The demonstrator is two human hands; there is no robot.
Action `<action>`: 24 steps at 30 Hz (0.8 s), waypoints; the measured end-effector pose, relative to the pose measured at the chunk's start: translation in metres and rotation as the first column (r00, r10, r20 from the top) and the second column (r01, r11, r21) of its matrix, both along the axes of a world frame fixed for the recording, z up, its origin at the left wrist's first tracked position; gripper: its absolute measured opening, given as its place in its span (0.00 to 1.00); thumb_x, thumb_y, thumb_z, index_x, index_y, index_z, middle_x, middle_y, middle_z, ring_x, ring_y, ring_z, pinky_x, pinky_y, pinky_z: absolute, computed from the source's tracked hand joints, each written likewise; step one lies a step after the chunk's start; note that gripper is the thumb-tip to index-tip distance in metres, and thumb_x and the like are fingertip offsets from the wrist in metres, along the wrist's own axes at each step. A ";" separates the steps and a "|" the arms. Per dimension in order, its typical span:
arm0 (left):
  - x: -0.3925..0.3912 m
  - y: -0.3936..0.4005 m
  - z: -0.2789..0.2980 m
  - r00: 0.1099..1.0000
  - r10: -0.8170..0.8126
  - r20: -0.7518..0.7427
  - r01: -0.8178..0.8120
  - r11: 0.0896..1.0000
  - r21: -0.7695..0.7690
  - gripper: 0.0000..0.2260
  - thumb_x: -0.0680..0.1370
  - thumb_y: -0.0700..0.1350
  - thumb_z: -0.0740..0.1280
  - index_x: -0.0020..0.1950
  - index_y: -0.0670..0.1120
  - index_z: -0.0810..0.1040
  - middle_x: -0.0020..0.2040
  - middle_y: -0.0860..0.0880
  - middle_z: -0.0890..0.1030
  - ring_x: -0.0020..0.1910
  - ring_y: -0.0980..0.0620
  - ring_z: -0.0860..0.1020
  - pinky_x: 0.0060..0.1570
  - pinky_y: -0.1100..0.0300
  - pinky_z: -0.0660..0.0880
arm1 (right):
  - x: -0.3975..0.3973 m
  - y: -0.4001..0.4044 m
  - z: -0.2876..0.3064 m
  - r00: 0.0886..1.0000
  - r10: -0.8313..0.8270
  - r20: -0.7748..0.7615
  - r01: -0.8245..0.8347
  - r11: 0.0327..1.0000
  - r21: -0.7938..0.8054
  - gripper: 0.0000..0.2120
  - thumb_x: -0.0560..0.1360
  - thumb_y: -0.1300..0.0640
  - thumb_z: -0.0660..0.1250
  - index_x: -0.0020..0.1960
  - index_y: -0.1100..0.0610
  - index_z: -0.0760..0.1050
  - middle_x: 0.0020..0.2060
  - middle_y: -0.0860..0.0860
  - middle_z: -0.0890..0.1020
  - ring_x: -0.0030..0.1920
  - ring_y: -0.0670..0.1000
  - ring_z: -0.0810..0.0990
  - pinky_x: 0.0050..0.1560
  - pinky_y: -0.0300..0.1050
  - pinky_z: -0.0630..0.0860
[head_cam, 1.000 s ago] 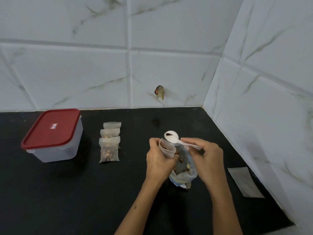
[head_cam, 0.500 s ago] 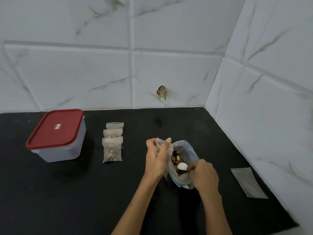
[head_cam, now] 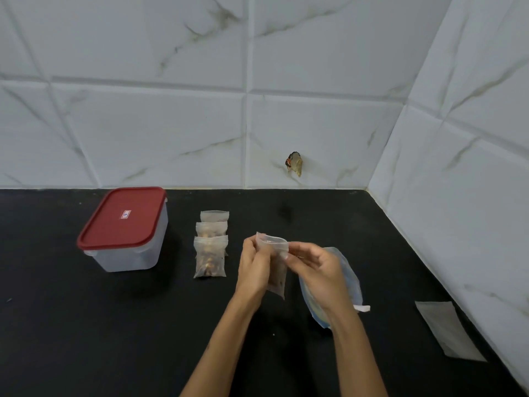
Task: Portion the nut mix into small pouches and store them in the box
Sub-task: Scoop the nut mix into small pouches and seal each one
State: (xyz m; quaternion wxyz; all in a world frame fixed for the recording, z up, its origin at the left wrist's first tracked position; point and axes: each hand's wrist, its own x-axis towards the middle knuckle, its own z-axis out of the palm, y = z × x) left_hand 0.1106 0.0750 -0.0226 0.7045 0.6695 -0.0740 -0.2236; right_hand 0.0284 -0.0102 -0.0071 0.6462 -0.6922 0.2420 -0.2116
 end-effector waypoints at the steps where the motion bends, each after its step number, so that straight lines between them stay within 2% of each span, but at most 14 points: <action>1: 0.002 0.004 -0.001 1.000 -0.006 0.007 0.006 1.000 -0.009 0.09 0.79 0.42 0.62 0.58 0.50 0.73 0.55 0.48 0.78 0.52 0.53 0.77 0.43 0.60 0.71 | 0.003 0.002 -0.001 1.000 -0.013 0.007 0.013 1.000 -0.001 0.07 0.72 0.61 0.71 0.50 0.54 0.81 0.44 0.49 0.85 0.48 0.45 0.83 0.51 0.42 0.80; 5: 0.014 0.021 0.002 0.997 -0.071 0.020 0.072 0.996 -0.049 0.11 0.76 0.37 0.66 0.56 0.48 0.77 0.51 0.46 0.81 0.51 0.49 0.79 0.42 0.58 0.76 | 0.015 0.003 -0.006 0.996 -0.056 0.064 0.052 0.997 0.063 0.04 0.74 0.62 0.70 0.47 0.57 0.82 0.42 0.52 0.85 0.47 0.49 0.84 0.48 0.43 0.80; 8: 0.020 0.029 0.007 0.991 -0.121 -0.057 0.112 0.983 -0.142 0.04 0.75 0.37 0.68 0.47 0.44 0.80 0.44 0.45 0.83 0.47 0.47 0.81 0.43 0.54 0.78 | 0.024 0.007 -0.006 0.990 -0.087 0.114 0.063 0.977 0.203 0.03 0.74 0.63 0.69 0.46 0.61 0.82 0.41 0.57 0.85 0.45 0.53 0.84 0.47 0.46 0.80; 10: 0.023 0.031 0.008 0.982 -0.146 -0.121 0.117 0.969 -0.215 0.02 0.75 0.39 0.69 0.46 0.42 0.81 0.42 0.43 0.84 0.44 0.47 0.82 0.41 0.52 0.80 | 0.032 0.011 -0.005 0.987 -0.109 0.121 0.073 0.960 0.270 0.03 0.74 0.64 0.68 0.43 0.60 0.81 0.39 0.57 0.84 0.42 0.54 0.83 0.45 0.47 0.80; 13: 0.025 0.030 0.010 0.977 -0.145 -0.156 0.103 0.963 -0.251 0.02 0.75 0.39 0.69 0.43 0.42 0.81 0.37 0.46 0.84 0.37 0.51 0.83 0.38 0.55 0.81 | 0.040 0.015 -0.005 0.988 -0.108 0.109 0.072 0.955 0.289 0.04 0.74 0.62 0.68 0.42 0.58 0.81 0.40 0.58 0.84 0.45 0.56 0.82 0.50 0.52 0.78; 17: 0.029 0.029 0.009 0.978 -0.147 -0.150 0.103 0.958 -0.266 0.03 0.74 0.40 0.70 0.45 0.41 0.81 0.39 0.44 0.84 0.38 0.50 0.83 0.37 0.56 0.81 | 0.046 0.019 -0.004 0.985 -0.124 0.121 0.082 0.948 0.307 0.10 0.73 0.62 0.69 0.36 0.53 0.83 0.38 0.57 0.83 0.45 0.57 0.81 0.52 0.57 0.77; 21: 0.032 0.028 0.008 0.975 -0.151 -0.160 0.107 0.961 -0.256 0.03 0.74 0.41 0.70 0.43 0.42 0.82 0.39 0.44 0.85 0.38 0.51 0.83 0.36 0.57 0.80 | 0.049 0.018 -0.006 0.982 -0.146 0.122 0.101 0.943 0.317 0.10 0.73 0.62 0.69 0.36 0.54 0.82 0.37 0.57 0.83 0.44 0.57 0.80 0.51 0.57 0.77; 24: 0.032 0.025 0.008 0.976 -0.144 -0.166 0.100 0.963 -0.252 0.03 0.75 0.40 0.70 0.42 0.42 0.82 0.39 0.44 0.84 0.38 0.51 0.82 0.37 0.57 0.81 | 0.049 0.016 -0.007 0.977 -0.170 0.125 0.123 0.940 0.319 0.09 0.73 0.64 0.69 0.36 0.57 0.81 0.35 0.56 0.82 0.42 0.56 0.80 0.46 0.52 0.78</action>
